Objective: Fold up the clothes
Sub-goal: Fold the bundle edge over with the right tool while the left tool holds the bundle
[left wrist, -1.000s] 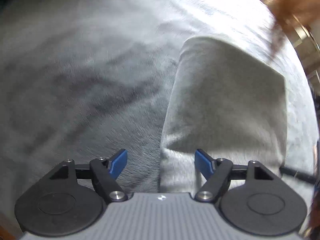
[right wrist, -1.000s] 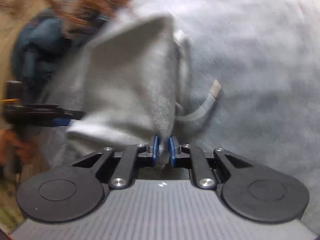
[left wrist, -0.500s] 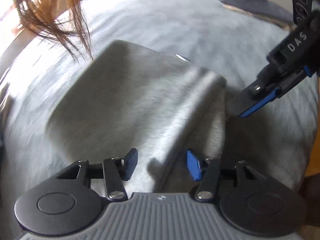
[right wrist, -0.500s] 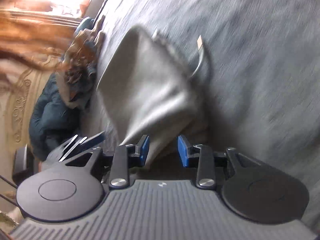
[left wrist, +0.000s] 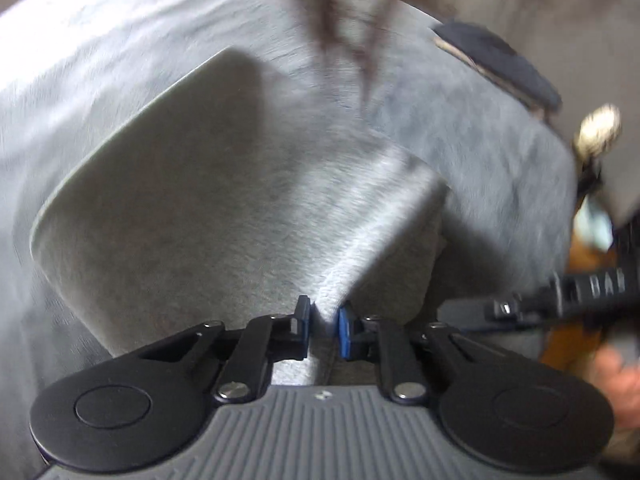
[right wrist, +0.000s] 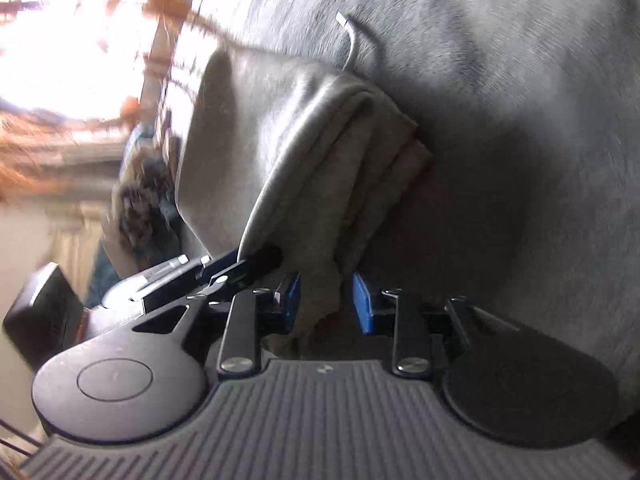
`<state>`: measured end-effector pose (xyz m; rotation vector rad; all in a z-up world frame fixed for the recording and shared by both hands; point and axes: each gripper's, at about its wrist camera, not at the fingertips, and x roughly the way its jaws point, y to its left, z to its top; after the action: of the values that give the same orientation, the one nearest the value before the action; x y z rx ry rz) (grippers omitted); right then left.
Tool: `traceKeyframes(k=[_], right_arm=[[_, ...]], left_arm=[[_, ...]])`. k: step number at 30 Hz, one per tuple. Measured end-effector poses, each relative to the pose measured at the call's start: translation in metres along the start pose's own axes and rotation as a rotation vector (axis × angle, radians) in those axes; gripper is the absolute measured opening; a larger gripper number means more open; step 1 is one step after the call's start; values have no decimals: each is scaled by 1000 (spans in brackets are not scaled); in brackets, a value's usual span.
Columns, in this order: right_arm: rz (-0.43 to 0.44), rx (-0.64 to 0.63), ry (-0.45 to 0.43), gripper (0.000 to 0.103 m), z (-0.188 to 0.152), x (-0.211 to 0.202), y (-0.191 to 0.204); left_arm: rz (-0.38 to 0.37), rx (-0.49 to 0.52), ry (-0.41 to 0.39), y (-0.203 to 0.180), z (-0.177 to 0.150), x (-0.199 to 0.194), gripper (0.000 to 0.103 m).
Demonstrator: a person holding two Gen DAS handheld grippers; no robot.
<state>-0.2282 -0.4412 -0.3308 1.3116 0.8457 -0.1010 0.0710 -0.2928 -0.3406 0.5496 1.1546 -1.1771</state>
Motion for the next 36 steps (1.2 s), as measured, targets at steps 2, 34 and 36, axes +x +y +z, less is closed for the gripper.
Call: traceKeyframes(k=[2, 34, 36], right_arm=[[20, 20, -55, 29, -9, 0, 3], [1, 61, -266, 9, -44, 105, 45], [92, 126, -255, 8, -34, 123, 42]], left_arm=[[-39, -44, 10, 12, 3, 0, 11], [-187, -181, -24, 35, 4, -28, 8], [-186, -209, -26, 42, 6, -27, 9]])
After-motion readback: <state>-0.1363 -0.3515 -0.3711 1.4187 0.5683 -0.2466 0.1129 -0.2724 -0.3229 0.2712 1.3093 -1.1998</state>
